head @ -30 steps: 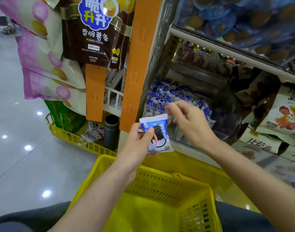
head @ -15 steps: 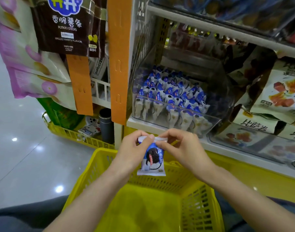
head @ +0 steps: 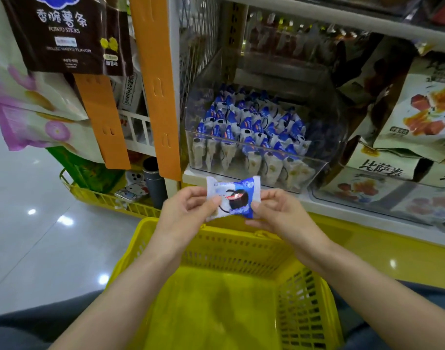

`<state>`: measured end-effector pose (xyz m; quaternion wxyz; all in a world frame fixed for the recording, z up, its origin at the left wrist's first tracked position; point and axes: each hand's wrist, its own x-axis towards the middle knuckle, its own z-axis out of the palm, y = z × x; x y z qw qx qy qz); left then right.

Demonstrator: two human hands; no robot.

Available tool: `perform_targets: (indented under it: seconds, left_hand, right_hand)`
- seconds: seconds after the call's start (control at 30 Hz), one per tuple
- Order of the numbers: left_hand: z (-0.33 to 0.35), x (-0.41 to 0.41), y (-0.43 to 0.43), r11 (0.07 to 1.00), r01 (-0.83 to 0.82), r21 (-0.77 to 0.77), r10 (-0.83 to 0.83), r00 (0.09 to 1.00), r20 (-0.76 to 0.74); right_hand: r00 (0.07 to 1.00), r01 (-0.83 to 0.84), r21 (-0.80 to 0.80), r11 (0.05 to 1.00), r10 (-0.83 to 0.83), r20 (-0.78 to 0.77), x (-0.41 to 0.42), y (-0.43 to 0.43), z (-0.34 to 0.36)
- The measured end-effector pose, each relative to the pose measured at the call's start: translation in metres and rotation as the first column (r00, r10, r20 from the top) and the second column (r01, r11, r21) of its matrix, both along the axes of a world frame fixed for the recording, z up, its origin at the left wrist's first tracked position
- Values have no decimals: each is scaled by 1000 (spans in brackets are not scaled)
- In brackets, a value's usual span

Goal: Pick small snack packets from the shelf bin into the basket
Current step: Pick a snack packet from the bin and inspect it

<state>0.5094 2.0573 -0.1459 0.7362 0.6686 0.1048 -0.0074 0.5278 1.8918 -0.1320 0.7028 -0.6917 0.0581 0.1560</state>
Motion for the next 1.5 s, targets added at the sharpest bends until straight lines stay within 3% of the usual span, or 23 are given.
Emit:
perform_targets:
  seconds: [0.13,0.2,0.27,0.37,0.53,0.7,0.8,0.9,0.97,1.03,1.17,1.2,1.27,1.37,1.5]
  left_hand:
    - [-4,2,1,996,-45,71,38,994,101]
    - [-6,1,0,983,-29,183,0,988,155]
    - [-6,0,-1,942,-7,336,-68,975,212]
    - [-7,-4,-6,910,62,410,-166,960,224]
    - [-9,-6,-12,988,85,131,-96,992,81]
    - [-9,-9,-11,962,117,245,-156,977,147]
    - [-9,-9,-12,960,134,245,-169,977,130]
    - [-8,-8,-12,966,145,212,-170,980,102]
    - [-6,-8,-13,969,148,199,-171,980,102]
    - [-7,-7,-13,971,99,218,-127,985,116]
    - [-10,-4,-8,916,-42,400,-5,993,116]
    - [-10,-4,-8,921,-8,391,-24,997,79]
    - [-7,-3,-9,975,59,216,-50,998,-49]
    - [0,-2,-10,993,77,-85,-93,974,-207]
    - [-2,-7,-8,986,121,-116,-133,986,-101]
  right_hand:
    - [965,-259,-267,928,262,-23,-9,0,-7]
    - [946,-235,-491,839,314,83,-11,-1,-10]
    - [919,-174,-578,797,343,196,-13,0,-11]
    - [894,-153,-507,848,338,295,-15,2,-10]
    - [913,-145,-410,900,281,295,-11,2,-10]
    - [890,-107,-434,895,280,359,-12,3,-13]
    - [825,-25,-543,839,324,463,-12,3,-12]
    - [668,105,-716,690,485,564,-16,1,-7]
    - [618,168,-749,641,524,586,-16,0,-4]
    - [623,200,-731,652,491,609,-15,-1,-1]
    - [704,235,-586,775,280,652,-11,-3,1]
    - [705,236,-551,800,249,664,-11,-3,1]
    - [676,215,-532,819,268,686,-13,-3,1]
    - [569,202,-633,747,437,697,-18,-1,-4]
    - [400,271,-748,606,636,660,-20,1,-10]
